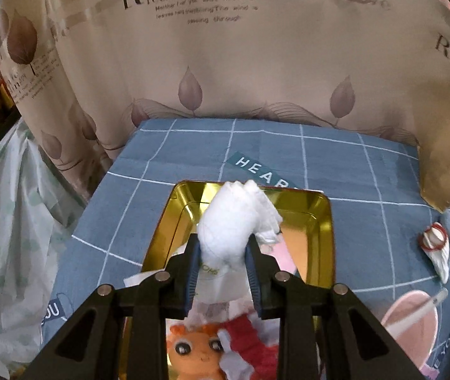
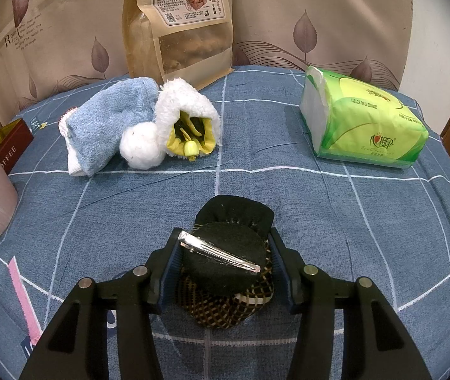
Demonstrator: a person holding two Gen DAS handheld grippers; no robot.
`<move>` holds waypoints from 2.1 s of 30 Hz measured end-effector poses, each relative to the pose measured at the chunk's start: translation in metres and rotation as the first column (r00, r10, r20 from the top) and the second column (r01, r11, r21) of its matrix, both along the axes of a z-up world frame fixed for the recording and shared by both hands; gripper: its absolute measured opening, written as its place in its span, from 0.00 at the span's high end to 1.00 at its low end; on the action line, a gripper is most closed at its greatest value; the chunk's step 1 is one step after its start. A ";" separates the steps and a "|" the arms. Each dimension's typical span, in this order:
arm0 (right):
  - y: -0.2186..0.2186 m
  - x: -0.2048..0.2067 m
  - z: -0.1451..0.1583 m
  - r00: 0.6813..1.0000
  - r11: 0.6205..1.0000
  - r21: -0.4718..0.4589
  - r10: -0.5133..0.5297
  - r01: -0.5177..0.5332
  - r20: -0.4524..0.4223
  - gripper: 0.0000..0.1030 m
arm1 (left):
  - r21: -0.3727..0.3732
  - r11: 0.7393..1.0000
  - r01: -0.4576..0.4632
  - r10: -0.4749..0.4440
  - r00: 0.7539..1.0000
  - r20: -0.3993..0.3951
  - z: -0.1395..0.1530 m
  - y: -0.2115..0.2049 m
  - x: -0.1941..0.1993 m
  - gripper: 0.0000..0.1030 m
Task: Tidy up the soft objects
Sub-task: 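Carry the white sock into the tin tray and open the left gripper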
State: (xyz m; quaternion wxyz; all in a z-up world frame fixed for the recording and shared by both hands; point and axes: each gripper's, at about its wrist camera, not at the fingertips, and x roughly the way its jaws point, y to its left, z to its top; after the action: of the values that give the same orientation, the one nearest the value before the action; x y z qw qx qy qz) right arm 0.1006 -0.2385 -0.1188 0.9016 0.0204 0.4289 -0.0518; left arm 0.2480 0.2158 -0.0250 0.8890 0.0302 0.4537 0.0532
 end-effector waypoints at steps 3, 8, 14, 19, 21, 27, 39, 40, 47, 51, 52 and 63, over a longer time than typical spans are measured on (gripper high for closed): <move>0.000 0.000 0.000 1.000 1.000 0.000 0.000 0.000 0.000 0.53 | -0.024 0.999 -0.033 0.033 0.999 -0.012 -0.004 0.011 0.013 0.73; 0.000 0.000 0.000 1.000 1.000 0.000 0.001 -0.001 0.000 0.53 | -0.047 0.996 -0.073 0.071 0.997 -0.041 -0.012 0.026 0.030 0.71; 0.000 0.000 0.000 1.000 1.000 0.001 0.001 -0.001 0.000 0.53 | -0.022 0.995 -0.095 0.094 0.995 -0.046 -0.026 0.034 0.040 0.65; 0.000 0.000 0.000 1.000 1.000 0.001 0.001 -0.001 0.000 0.52 | -0.024 0.995 -0.098 0.096 0.994 -0.052 -0.026 0.035 0.039 0.57; 0.000 0.000 0.000 1.000 1.000 0.002 0.002 -0.002 0.000 0.52 | -0.023 0.995 -0.094 0.092 0.994 -0.050 -0.024 0.036 0.039 0.57; 0.000 0.000 0.000 1.000 1.000 0.002 0.002 -0.002 0.000 0.52 | -0.031 0.996 -0.085 0.084 0.996 -0.031 -0.009 0.039 0.030 0.56; 0.000 0.000 0.000 1.000 1.000 0.002 0.003 -0.003 -0.001 0.52 | -0.085 0.995 -0.048 0.052 0.998 0.038 0.006 0.032 0.021 0.56; 0.000 0.000 0.000 1.000 1.000 0.002 0.003 -0.003 -0.001 0.52 | -0.097 0.994 -0.039 0.043 0.998 0.036 0.004 0.030 0.022 0.56; 0.001 0.000 0.000 1.000 1.000 0.003 0.005 -0.005 -0.001 0.51 | -0.158 0.987 -0.013 0.007 0.999 -0.039 -0.030 0.017 0.043 0.56; 0.001 0.000 0.000 1.000 1.000 0.003 0.005 -0.005 -0.001 0.51 | -0.184 0.982 -0.031 0.019 0.998 -0.068 -0.044 0.018 0.049 0.56; 0.001 0.000 0.000 1.000 1.000 0.002 0.005 -0.005 -0.001 0.51 | -0.185 0.982 -0.031 0.019 0.998 -0.067 -0.044 0.018 0.049 0.56; 0.001 0.000 -0.001 1.000 1.000 0.000 0.006 -0.006 -0.001 0.51 | -0.215 0.976 -0.008 0.008 1.000 -0.002 0.004 0.030 0.013 0.56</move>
State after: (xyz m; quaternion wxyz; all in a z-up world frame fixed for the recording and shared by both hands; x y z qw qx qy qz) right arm 0.1010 -0.2370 -0.1198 0.9015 0.0191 0.4296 -0.0491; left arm 0.2614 0.2461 -0.0211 0.8867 -0.0682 0.4572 0.0074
